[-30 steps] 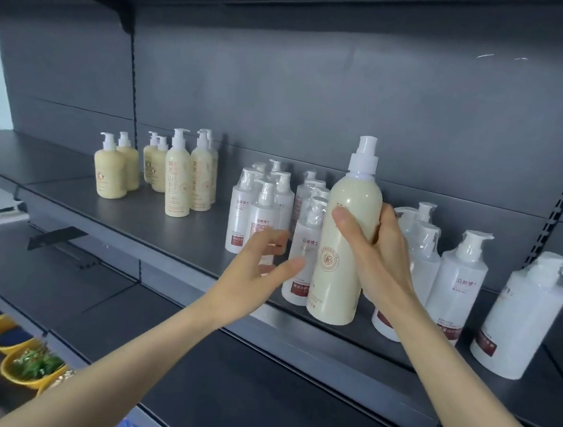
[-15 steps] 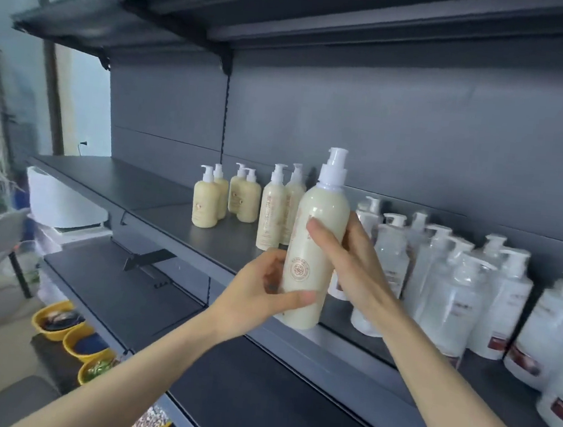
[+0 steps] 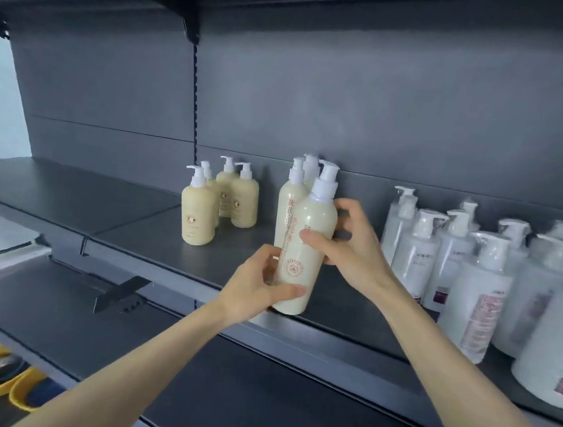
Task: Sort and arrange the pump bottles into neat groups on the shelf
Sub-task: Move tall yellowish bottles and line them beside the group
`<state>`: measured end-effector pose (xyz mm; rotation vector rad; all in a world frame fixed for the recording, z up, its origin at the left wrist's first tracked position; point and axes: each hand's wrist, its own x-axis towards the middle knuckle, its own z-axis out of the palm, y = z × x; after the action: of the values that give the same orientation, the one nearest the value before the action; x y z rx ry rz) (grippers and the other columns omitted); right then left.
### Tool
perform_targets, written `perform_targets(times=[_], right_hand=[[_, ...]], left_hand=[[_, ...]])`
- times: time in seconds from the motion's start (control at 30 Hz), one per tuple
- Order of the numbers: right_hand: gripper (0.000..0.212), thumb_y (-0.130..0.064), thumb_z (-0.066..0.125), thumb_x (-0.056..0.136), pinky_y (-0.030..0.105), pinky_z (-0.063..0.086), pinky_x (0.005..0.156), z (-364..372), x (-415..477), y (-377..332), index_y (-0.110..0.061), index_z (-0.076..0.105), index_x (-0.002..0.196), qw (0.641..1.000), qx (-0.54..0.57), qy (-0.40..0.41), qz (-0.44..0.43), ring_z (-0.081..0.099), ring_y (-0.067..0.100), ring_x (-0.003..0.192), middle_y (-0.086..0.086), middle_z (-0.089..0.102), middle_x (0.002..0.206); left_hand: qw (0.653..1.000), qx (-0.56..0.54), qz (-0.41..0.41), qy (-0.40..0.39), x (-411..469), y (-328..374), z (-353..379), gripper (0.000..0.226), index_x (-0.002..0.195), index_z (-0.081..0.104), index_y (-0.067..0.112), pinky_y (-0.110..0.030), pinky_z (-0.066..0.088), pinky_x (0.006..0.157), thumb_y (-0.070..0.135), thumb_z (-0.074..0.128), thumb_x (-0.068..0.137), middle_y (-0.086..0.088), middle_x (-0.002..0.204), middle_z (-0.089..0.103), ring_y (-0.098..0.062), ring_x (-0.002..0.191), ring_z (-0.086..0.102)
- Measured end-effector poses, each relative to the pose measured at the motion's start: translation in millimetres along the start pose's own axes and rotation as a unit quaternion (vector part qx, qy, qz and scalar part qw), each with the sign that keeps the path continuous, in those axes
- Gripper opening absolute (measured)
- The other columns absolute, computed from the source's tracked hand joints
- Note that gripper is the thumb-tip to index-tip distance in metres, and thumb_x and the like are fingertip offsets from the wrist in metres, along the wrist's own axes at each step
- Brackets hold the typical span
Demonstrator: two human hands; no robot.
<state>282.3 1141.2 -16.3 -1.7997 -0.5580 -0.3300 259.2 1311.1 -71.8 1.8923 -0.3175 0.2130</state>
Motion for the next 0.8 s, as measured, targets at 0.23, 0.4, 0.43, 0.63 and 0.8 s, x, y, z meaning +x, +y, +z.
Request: perform_targets(times=[0.23, 0.4, 0.43, 0.63, 0.8], right_hand=[[0.045, -0.021, 0.078, 0.075, 0.043, 0.057, 0.079, 10.4, 44.7, 27.7, -0.041, 0.047, 0.1, 1.0, -0.023, 0.0, 0.008, 0.066, 0.021, 0.094, -0.001, 0.065, 0.103], [0.044, -0.019, 0.077, 0.074, 0.041, 0.057, 0.079, 18.2, 65.4, 42.4, -0.04, 0.048, 0.101, 0.999, -0.03, -0.01, 0.014, 0.066, 0.024, 0.095, 0.002, 0.064, 0.104], [0.044, -0.019, 0.077, 0.075, 0.04, 0.058, 0.079, 20.0, 67.9, 44.2, -0.04, 0.048, 0.101, 0.999, -0.03, -0.011, 0.017, 0.066, 0.025, 0.095, 0.004, 0.064, 0.105], [0.044, -0.017, 0.076, 0.076, 0.042, 0.058, 0.079, 33.5, 80.0, 48.9, -0.044, 0.05, 0.099, 0.999, -0.037, 0.001, 0.021, 0.065, 0.027, 0.095, 0.003, 0.065, 0.106], [0.048, -0.023, 0.076, 0.077, 0.046, 0.055, 0.085, 43.5, 78.7, 52.8, -0.037, 0.05, 0.115, 0.996, -0.056, 0.045, 0.049, 0.065, 0.02, 0.096, -0.004, 0.063, 0.107]], left_hand=[[0.997, 0.021, 0.009, -0.069, 57.6, -33.3, -19.5, 0.051, 0.116, 0.051, 0.017, -0.028, 0.052, 0.089, 0.014, 0.079, 0.074, 0.001, 0.107, 0.069, -0.013, 0.098, 0.065], [0.995, 0.043, 0.011, -0.094, 87.9, -49.5, -33.5, 0.05, 0.11, 0.051, 0.013, -0.031, 0.052, 0.09, 0.013, 0.081, 0.07, -0.003, 0.103, 0.07, -0.016, 0.094, 0.067], [0.995, 0.043, 0.014, -0.094, 91.6, -53.0, -35.0, 0.05, 0.109, 0.052, 0.013, -0.031, 0.052, 0.089, 0.013, 0.082, 0.069, -0.003, 0.102, 0.071, -0.016, 0.093, 0.067], [0.992, 0.055, 0.027, -0.107, 109.4, -65.3, -48.4, 0.047, 0.102, 0.054, 0.015, -0.025, 0.053, 0.082, 0.016, 0.085, 0.065, -0.002, 0.095, 0.071, -0.016, 0.088, 0.068], [0.989, 0.055, 0.048, -0.13, 116.3, -75.2, -53.0, 0.046, 0.1, 0.054, 0.019, -0.024, 0.054, 0.081, 0.021, 0.084, 0.066, 0.002, 0.096, 0.07, -0.012, 0.086, 0.067]])
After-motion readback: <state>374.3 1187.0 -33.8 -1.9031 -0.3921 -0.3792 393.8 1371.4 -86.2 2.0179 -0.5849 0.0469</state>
